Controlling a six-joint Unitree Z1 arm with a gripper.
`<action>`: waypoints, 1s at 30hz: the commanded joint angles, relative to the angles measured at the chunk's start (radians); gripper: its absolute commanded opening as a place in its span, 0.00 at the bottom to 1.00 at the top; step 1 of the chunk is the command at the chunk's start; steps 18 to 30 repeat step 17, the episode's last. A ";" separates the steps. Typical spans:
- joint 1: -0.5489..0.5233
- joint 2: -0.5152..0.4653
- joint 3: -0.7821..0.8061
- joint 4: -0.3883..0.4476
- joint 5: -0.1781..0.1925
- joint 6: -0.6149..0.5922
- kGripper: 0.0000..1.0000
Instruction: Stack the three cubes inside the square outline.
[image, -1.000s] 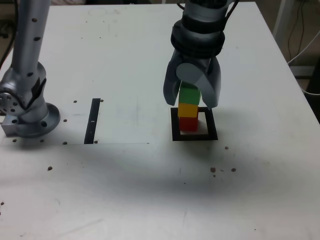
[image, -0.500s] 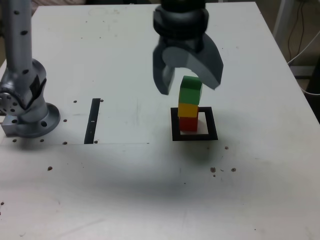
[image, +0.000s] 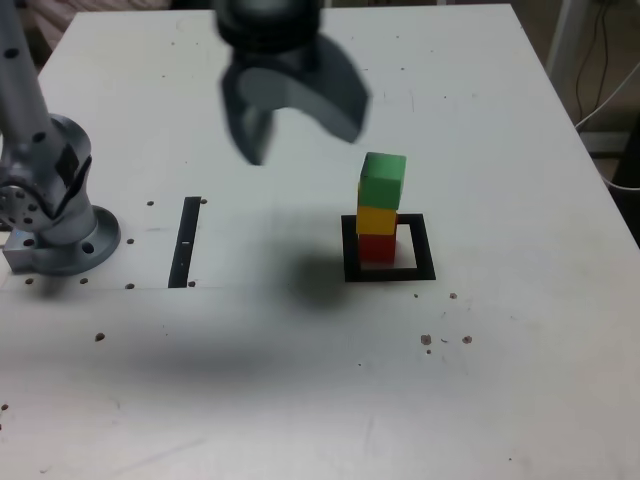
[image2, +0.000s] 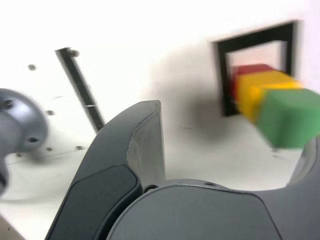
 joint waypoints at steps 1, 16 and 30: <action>0.002 -0.034 0.088 -0.007 -0.014 -0.020 0.99; -0.030 -0.042 0.479 -0.187 0.013 -0.102 0.99; -0.030 -0.039 0.489 -0.197 0.018 -0.102 0.99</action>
